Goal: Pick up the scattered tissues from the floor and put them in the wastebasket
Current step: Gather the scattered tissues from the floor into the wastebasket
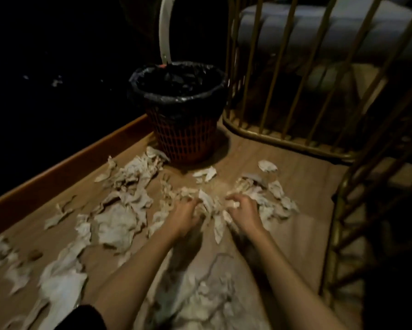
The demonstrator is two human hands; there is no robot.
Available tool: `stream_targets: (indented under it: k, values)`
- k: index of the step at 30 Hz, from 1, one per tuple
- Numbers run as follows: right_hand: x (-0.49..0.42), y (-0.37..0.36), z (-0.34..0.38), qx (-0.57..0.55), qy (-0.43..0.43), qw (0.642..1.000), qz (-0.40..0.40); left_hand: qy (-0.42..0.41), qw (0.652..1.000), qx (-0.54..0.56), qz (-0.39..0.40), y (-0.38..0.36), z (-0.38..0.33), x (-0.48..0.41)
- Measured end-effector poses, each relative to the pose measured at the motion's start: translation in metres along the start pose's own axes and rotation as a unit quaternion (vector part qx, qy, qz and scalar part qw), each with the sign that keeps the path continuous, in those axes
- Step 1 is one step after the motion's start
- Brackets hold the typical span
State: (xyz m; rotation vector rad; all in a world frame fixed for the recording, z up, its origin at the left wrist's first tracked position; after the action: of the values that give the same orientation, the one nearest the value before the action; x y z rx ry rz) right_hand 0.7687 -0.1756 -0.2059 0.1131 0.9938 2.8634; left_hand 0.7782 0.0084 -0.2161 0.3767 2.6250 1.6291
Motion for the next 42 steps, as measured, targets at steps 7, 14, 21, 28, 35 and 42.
stream_targets:
  k: [7,14,21,28,35,42]
  values:
    - [0.159,-0.018,-0.061,0.137,-0.036,0.973,0.184,-0.038,0.972,-0.094,0.211,-0.072,-0.022,0.12]
    - [0.233,-0.024,-0.064,0.196,-0.004,0.97,0.145,-0.101,0.979,-0.122,0.126,-0.082,-0.026,0.178]
    - [0.199,-0.038,-0.066,0.095,0.023,0.994,0.057,-0.001,0.999,0.037,-0.008,-0.056,-0.006,0.183]
    - [0.131,-0.031,-0.025,0.088,0.009,0.996,-0.024,0.089,0.986,0.025,-0.138,0.008,0.041,0.187]
    - [0.2,-0.092,-0.001,0.206,0.11,0.952,0.199,0.14,0.988,-0.067,0.011,-0.021,0.082,0.245]
    - [0.227,-0.121,-0.023,0.167,0.2,0.946,0.194,0.129,0.99,-0.059,-0.012,-0.055,0.066,0.262]
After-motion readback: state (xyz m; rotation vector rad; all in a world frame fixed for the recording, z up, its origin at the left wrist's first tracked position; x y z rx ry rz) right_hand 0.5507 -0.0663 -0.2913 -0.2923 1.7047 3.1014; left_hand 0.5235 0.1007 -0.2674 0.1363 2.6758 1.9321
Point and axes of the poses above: each hand's wrist, its own x-axis away from the middle knuckle, its own y-axis out of the back of the hand, z = x × y, the point moved 3 cm from there along -x, towards the middle knuckle, and after that the axes turned 3 degrees about -z, right-handed, at the moved point
